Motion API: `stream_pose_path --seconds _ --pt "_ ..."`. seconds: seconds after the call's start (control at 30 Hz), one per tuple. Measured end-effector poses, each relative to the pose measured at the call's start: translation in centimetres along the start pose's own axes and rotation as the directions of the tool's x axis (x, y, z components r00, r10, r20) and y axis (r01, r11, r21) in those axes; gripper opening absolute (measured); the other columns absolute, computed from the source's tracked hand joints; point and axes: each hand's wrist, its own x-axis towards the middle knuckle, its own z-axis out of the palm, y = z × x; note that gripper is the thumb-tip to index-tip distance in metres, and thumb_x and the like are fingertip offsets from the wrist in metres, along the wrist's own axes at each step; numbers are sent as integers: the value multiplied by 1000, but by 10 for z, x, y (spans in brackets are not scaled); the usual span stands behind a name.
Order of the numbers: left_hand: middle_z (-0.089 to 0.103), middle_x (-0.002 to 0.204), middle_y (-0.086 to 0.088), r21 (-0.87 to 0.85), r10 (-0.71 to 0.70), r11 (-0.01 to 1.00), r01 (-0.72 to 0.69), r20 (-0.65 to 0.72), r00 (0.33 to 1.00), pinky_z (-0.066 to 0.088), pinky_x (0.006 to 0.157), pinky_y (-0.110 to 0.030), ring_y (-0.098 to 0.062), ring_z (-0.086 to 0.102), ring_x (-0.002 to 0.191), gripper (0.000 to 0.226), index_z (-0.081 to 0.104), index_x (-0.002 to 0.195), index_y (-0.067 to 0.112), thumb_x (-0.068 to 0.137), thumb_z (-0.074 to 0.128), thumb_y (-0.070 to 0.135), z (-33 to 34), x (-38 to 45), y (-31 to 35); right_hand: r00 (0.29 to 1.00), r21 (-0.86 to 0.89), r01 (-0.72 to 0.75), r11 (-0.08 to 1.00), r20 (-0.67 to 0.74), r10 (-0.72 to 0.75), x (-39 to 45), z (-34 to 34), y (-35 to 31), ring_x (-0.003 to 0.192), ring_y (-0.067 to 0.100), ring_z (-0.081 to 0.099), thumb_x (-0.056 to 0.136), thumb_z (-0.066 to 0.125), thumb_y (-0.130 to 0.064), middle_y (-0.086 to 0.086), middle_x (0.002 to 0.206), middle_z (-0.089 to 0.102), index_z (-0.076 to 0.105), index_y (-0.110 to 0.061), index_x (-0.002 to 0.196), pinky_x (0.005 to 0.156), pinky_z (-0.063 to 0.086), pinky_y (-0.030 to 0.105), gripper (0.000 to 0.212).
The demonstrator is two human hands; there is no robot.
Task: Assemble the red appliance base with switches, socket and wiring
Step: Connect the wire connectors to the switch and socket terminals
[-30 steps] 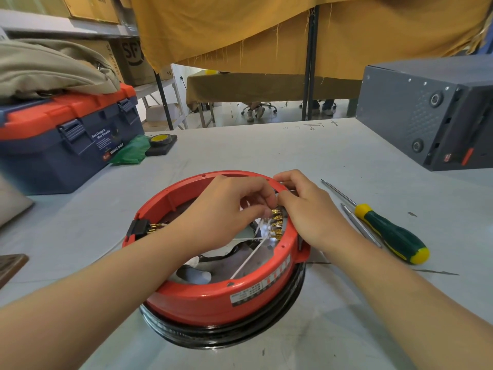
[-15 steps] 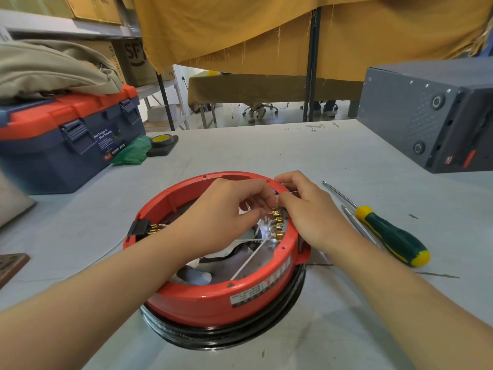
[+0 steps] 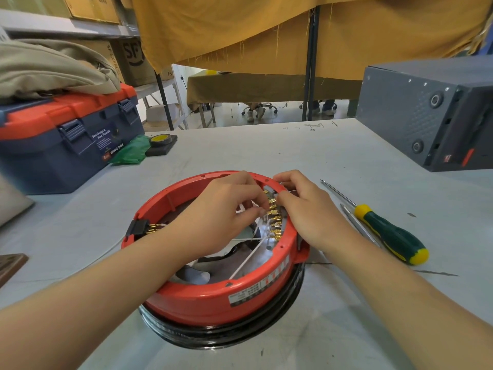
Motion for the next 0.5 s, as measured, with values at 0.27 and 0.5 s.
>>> stream_pose_path --seconds 0.27,0.5 --pt "59 84 1 13 41 999 -41 4 999 39 70 -17 -5 51 74 8 68 84 12 86 63 7 2 2 0 1000 15 -9 1000 -18 9 1 2 -1 85 2 56 93 45 -19 -4 109 60 54 -30 107 64 43 17 19" --pt "58 83 1 9 38 999 -38 8 999 40 72 -23 -9 50 75 7 68 84 11 86 62 7 2 2 1 1000 17 -13 1000 -18 13 -1 2 -2 74 7 53 95 41 -18 -4 95 58 56 -27 103 57 36 22 20"
